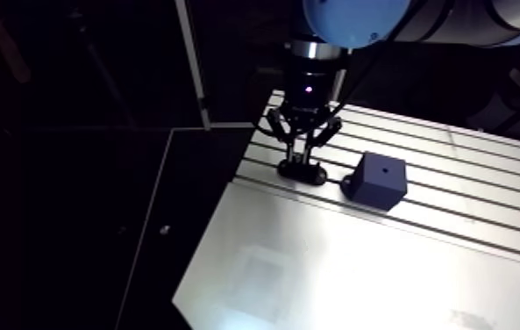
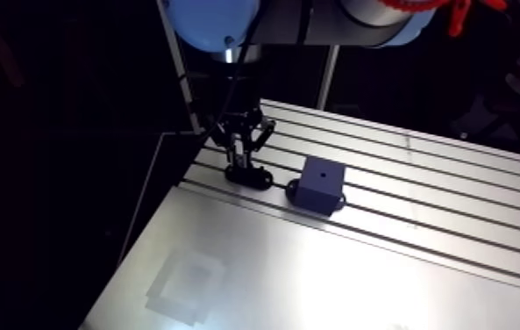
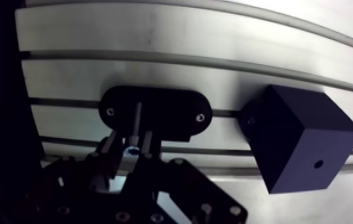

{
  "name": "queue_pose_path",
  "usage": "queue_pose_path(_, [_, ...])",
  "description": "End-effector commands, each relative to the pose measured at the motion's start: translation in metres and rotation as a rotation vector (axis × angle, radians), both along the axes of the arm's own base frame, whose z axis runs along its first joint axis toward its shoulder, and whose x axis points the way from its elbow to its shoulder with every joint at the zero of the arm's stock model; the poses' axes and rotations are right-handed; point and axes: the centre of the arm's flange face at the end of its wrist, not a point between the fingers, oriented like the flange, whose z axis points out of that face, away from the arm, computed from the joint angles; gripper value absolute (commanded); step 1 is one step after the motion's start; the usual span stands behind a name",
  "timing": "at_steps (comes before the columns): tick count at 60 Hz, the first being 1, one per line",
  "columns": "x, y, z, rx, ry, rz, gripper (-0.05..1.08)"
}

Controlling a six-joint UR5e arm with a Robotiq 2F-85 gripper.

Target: Pick up the M10 bolt and insert it into the hole until fully seated.

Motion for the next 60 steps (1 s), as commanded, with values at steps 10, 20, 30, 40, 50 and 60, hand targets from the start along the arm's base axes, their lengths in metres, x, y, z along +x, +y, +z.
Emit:
queue_pose_path(10, [0.000,0.000,-0.001,0.002,-0.001,0.000,0.68])
queue_pose_path(20, [0.000,0.000,0.001,-0.001,0.001,0.000,0.71])
queue_pose_path(30, [0.000,0.000,0.002,-0.002,0.002,0.000,0.73])
queue_pose_path(40, [-0.002,0.000,0.007,-0.008,0.011,-0.002,0.76])
queue_pose_path(50, [-0.003,0.000,0.011,-0.010,0.014,-0.001,0.80])
queue_pose_path(60, [-0.005,0.002,0.017,-0.010,0.026,0.002,0.85])
